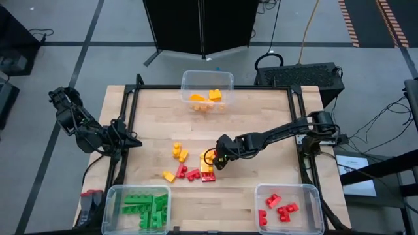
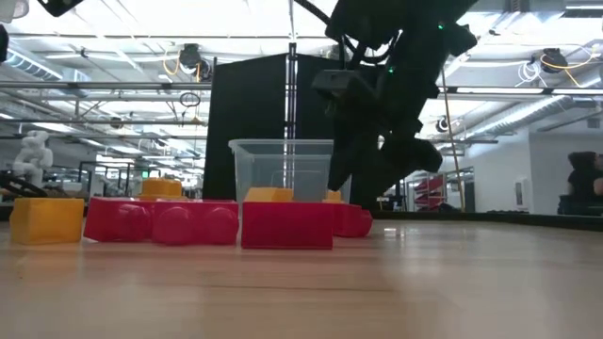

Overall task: Sort blocks
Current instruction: Put the red game piece into the bottom right transparent bin

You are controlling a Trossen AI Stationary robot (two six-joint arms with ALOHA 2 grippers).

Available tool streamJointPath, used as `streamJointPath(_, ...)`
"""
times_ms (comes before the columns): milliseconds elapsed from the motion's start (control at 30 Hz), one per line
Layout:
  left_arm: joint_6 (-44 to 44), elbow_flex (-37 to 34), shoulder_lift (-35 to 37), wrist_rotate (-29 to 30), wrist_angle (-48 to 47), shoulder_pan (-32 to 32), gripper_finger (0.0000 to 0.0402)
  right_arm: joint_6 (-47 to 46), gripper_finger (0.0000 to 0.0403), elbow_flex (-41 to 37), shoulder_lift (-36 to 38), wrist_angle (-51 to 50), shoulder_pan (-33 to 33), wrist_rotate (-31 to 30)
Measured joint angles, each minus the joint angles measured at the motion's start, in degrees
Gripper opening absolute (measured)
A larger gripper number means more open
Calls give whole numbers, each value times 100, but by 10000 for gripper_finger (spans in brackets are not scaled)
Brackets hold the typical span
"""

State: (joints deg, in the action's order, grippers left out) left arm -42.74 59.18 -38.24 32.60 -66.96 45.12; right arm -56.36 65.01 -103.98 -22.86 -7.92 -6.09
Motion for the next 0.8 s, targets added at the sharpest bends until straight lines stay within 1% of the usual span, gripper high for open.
streamJointPath(533, 13, 0, 2, 55, 0, 1, 3, -147, 247, 35, -684, 59, 8, -36)
streamJointPath(633, 13, 0, 2, 57, 0, 0, 3, -149, 226, 32, -709, 33, 15, -44)
streamJointPath(800, 13, 0, 0, 59, -2, 0, 3, -149, 163, 22, -715, 12, 103, 27)
